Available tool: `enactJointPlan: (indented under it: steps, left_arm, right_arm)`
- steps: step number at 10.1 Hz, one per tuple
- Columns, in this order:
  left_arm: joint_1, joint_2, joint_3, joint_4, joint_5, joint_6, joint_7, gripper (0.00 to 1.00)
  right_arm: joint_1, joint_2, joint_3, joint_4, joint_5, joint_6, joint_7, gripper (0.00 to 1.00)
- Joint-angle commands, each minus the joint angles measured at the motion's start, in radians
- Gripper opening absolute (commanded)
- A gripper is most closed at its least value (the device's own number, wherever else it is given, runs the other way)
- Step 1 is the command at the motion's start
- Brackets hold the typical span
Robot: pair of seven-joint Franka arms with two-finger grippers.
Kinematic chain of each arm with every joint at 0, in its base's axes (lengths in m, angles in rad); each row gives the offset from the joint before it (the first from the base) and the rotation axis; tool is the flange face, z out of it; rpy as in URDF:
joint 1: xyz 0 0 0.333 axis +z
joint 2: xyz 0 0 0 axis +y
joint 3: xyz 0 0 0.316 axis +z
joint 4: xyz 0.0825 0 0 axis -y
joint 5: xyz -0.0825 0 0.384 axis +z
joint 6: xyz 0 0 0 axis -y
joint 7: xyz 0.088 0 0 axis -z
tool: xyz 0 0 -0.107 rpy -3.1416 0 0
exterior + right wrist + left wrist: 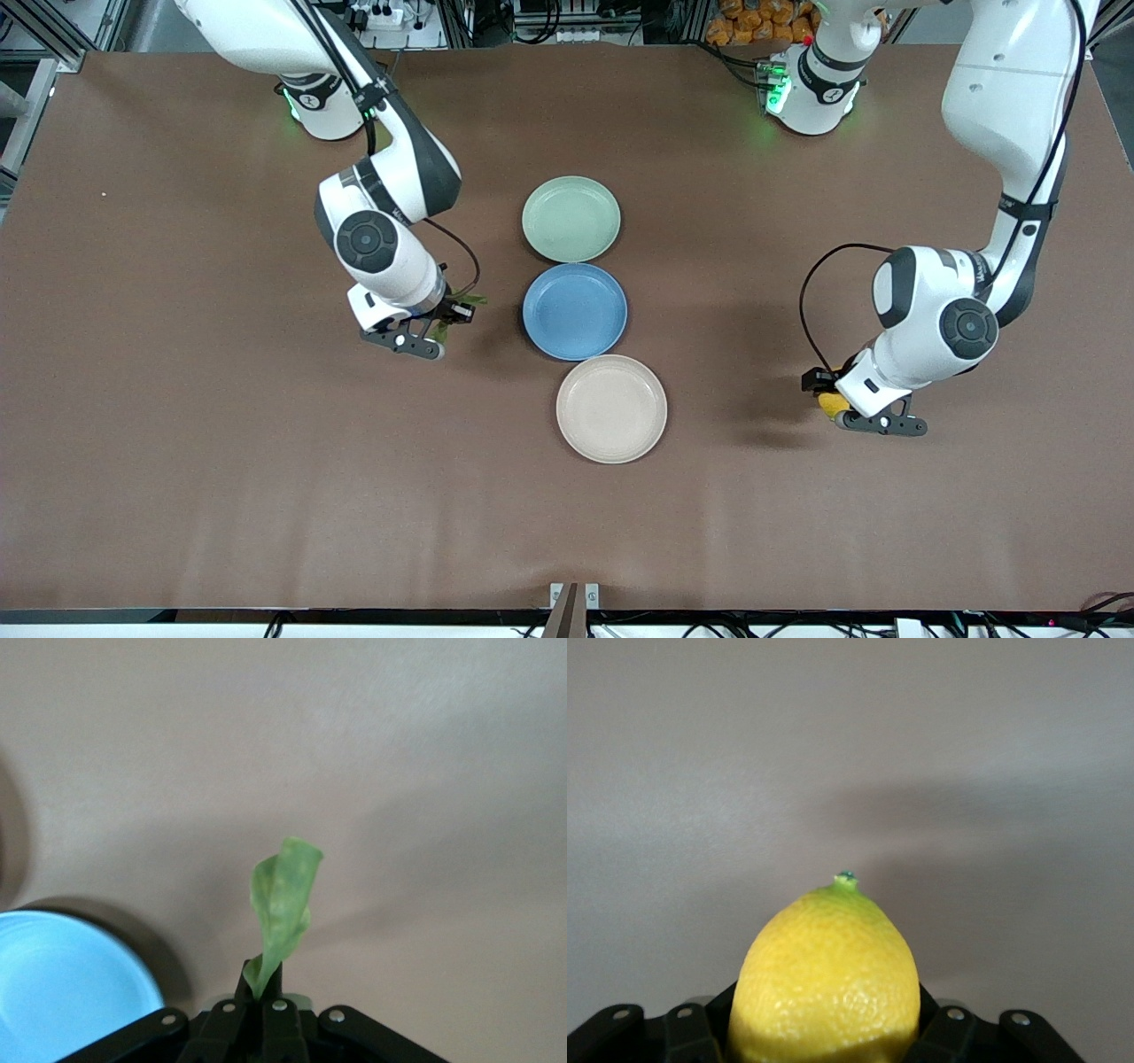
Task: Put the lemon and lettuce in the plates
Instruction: 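Carry the lettuce toward the green plate while the left gripper carries the lemon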
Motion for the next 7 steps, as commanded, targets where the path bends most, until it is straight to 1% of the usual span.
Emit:
enactJointPlan:
  steps: [1, 2, 4, 5, 6, 7]
  left_arm:
    - [-0.087, -0.048, 0.006, 0.029, 0.0, -0.036, -0.142, 0.27]
    - [-0.113, -0.049, 0.003, 0.055, -0.012, -0.036, -0.199, 0.27]
    - [-0.188, -0.035, 0.003, 0.117, -0.126, -0.036, -0.259, 0.27]
    - [-0.216, -0.025, 0.003, 0.152, -0.153, -0.036, -0.287, 0.27]
    - [-0.246, 0.001, 0.003, 0.195, -0.199, -0.036, -0.339, 0.28]
    - [-0.282, 0.046, 0.003, 0.256, -0.218, -0.036, -0.397, 0.28]
  right_arm:
    - [0.054, -0.025, -0.002, -0.017, 0.01, -0.001, 0.098, 0.0]
    - [0.086, -0.025, -0.002, -0.017, 0.01, -0.006, 0.144, 0.0]
    - [0.158, -0.025, -0.002, -0.017, 0.01, -0.024, 0.25, 0.0]
    - [0.196, -0.023, -0.002, -0.017, 0.01, -0.027, 0.309, 0.0]
    - [0.239, -0.02, 0.0, -0.017, 0.01, -0.038, 0.369, 0.0]
    - [0.278, -0.017, 0.0, -0.018, 0.008, -0.036, 0.412, 0.0]
